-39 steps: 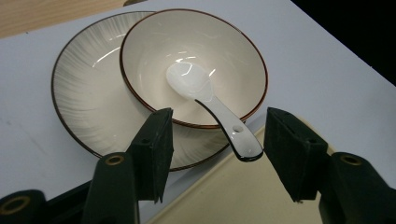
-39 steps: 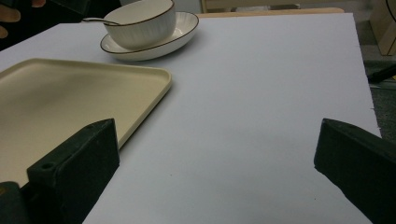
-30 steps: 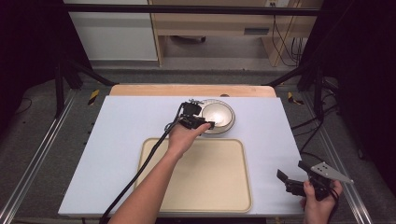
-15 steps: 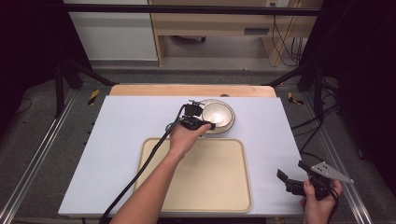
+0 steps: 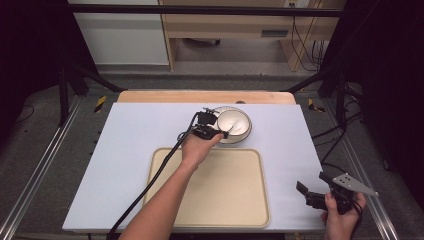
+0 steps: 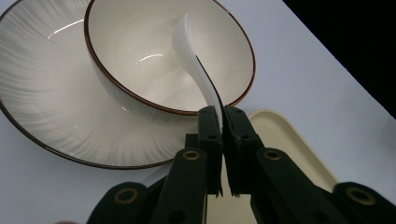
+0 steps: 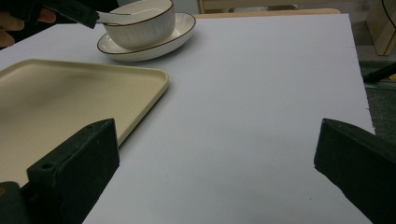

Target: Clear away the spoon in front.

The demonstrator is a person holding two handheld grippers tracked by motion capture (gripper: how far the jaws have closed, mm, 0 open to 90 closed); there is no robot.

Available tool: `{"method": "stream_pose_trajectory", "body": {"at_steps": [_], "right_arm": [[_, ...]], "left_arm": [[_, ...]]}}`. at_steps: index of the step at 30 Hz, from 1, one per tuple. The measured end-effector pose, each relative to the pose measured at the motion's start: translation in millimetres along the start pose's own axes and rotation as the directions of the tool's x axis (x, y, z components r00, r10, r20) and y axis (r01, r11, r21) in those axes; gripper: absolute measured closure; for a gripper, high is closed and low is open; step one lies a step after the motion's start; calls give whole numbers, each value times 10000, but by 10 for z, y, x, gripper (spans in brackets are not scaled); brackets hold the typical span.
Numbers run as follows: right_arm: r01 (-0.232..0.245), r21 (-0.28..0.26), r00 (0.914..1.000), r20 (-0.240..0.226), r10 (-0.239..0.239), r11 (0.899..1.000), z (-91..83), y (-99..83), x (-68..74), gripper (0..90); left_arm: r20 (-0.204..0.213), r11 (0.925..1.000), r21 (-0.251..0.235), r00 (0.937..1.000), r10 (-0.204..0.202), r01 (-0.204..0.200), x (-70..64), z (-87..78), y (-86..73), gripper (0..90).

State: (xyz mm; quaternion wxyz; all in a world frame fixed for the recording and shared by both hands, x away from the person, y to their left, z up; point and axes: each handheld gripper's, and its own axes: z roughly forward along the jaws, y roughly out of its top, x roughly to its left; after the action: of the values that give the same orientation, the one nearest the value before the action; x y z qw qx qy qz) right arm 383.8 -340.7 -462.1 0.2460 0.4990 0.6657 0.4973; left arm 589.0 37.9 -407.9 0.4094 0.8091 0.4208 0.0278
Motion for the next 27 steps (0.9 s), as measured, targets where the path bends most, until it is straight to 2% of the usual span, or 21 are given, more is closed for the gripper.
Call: {"method": "stream_pose_trajectory", "body": {"at_steps": [2,4,8,14,17,27], "right_arm": [[-4,-2,10000,-11,4,10000,0,0,3,5],[-2,-1,10000,-7,2,10000,2,-1,5,5],[-21,-4,10000,-22,21,10000,0,-1,10,5],[10,-40,10000,11,-10,10000,-1,2,2,5],[3,-50,10000,-27,-4,10000,11,9,20,5],[87,-58,10000,-4,-87,9999,15,16,32,5]], "left_arm": [[-53,9999,33,9999,160,-160,-17,-9,-1,861],[74,9999,6,9999,132,-132,-13,-17,-3,861],[45,9991,-412,9999,104,-102,-8,-83,-6,862],[169,9973,-734,9998,46,-33,1,-242,-21,862],[184,9955,-941,9998,104,-87,11,-327,-58,862],[141,9863,-1631,9997,-223,243,93,-660,-280,862]]}}
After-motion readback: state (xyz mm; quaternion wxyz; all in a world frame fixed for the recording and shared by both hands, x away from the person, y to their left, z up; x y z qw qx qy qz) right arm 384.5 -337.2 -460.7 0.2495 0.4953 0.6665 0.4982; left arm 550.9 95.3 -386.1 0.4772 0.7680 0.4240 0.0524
